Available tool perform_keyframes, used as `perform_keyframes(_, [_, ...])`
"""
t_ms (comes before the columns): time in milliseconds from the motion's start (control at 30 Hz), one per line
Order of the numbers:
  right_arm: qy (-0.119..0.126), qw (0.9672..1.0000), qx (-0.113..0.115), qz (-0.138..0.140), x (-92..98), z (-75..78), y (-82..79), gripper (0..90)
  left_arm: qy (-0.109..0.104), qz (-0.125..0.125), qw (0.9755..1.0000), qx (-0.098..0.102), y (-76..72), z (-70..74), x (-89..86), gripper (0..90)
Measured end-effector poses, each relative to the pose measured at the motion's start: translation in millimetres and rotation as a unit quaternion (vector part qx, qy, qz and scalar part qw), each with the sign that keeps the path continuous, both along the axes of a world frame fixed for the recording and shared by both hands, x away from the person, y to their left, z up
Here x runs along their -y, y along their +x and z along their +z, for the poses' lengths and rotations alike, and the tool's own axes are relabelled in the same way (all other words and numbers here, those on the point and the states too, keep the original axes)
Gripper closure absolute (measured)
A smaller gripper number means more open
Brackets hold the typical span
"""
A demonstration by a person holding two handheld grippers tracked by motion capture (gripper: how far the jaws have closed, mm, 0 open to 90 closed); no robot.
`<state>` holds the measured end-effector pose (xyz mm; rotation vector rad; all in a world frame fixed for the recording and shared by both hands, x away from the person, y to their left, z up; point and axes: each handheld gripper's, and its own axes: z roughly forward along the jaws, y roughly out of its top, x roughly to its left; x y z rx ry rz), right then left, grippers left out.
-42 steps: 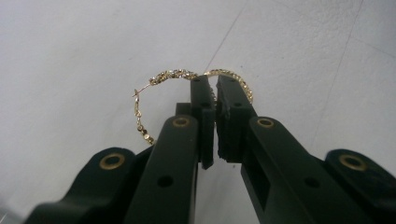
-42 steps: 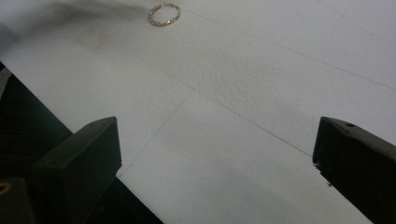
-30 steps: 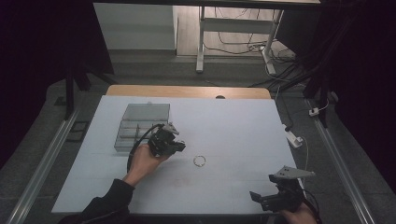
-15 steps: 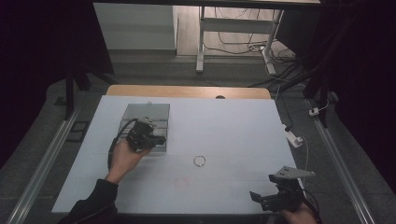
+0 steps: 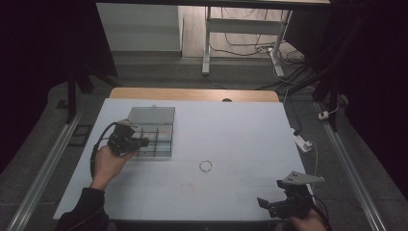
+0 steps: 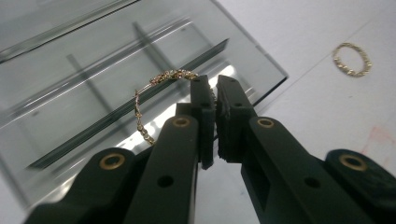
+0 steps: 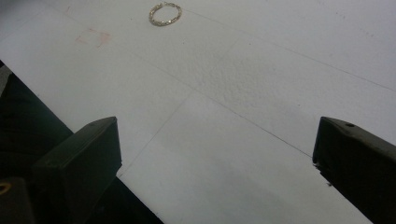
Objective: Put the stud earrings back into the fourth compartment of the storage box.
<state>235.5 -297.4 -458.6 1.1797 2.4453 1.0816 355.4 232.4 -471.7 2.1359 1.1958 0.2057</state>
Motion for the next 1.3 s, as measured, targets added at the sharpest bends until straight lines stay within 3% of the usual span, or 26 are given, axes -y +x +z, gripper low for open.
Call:
perform_keyframes(533, [-0.002,1.0,0.002,0.004,-0.9,-0.4,0.2,1.2,0.008,0.066,0.9977,-0.017,1.0,-20.5,-36.0,83.2])
perform_keyframes(767, [-0.001,1.0,0.003,0.004,-0.7,-0.3,0.0,1.3,-0.012,0.068,0.9976,-0.001,0.5,-18.1,-37.4,61.6])
perform_keyframes(900, [-0.002,1.0,0.004,0.003,-0.9,-0.4,-0.2,1.3,-0.021,0.053,0.9983,0.01,0.5,-17.4,-33.1,50.0])
perform_keyframes(1133, [-0.002,1.0,0.004,0.004,-0.9,-0.4,-0.1,1.3,-0.012,0.014,0.9993,0.032,1.0,-11.4,-13.5,23.3])
perform_keyframes(1300, [-0.002,1.0,0.004,0.004,-1.1,-0.4,-0.2,1.3,-0.019,0.002,0.9993,0.033,-0.1,-6.1,2.9,15.4])
